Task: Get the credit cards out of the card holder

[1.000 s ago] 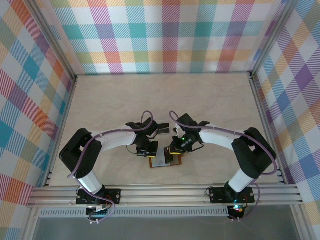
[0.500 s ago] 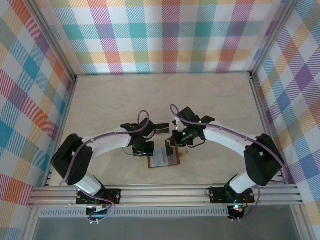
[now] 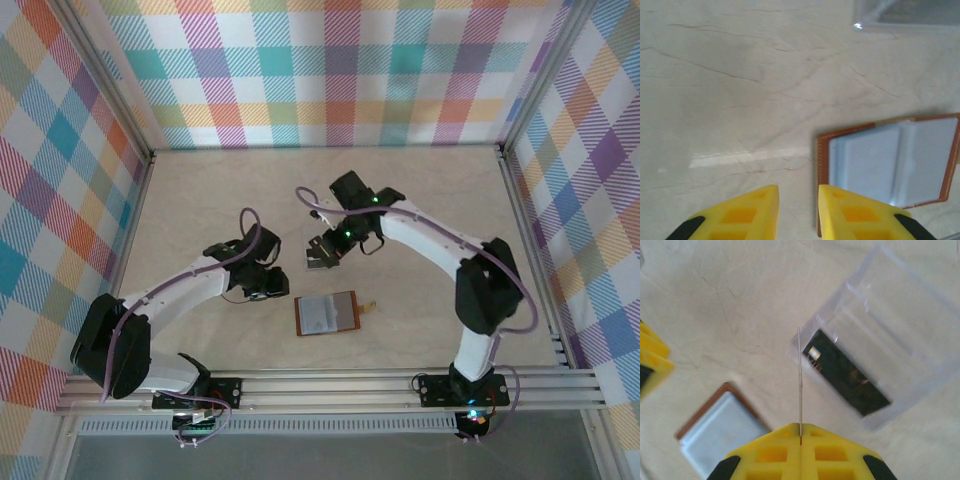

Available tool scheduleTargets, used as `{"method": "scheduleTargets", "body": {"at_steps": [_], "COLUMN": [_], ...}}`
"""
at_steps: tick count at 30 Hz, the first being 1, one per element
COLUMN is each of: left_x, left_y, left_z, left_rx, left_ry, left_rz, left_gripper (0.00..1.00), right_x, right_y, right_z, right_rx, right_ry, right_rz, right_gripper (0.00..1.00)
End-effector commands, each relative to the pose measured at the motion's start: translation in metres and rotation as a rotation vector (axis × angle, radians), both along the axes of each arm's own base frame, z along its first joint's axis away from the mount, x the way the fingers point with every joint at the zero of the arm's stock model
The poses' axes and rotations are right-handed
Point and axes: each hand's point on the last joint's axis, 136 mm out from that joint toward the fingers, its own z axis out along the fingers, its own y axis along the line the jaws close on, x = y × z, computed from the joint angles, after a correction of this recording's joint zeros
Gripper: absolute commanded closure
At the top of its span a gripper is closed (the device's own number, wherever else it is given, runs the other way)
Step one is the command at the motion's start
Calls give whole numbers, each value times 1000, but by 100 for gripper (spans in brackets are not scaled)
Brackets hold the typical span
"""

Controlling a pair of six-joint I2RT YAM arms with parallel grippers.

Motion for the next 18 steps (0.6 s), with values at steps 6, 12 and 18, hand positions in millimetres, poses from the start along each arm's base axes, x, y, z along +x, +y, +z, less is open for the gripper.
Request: {"method": "scheduleTargets", "body": {"at_steps": [6,12,18], "left_x": [12,12,13], "left_y": [7,10,10], "left_z": [-1,-8,-10], "left_rx": [-50,-29,-26], "left_ry": [-13,3,6], "left_rz": [26,28,30], "left_gripper": [72,72,72], "right_x": [2,15,21], "right_y": [-3,-3,-8], "right_z": [-7,-17,-31], "right_rx": [-171,-230,-295], "right_ry": [-114,-145,-134], "right_rz": [574,657,705], "right_gripper": [100,100,100]}}
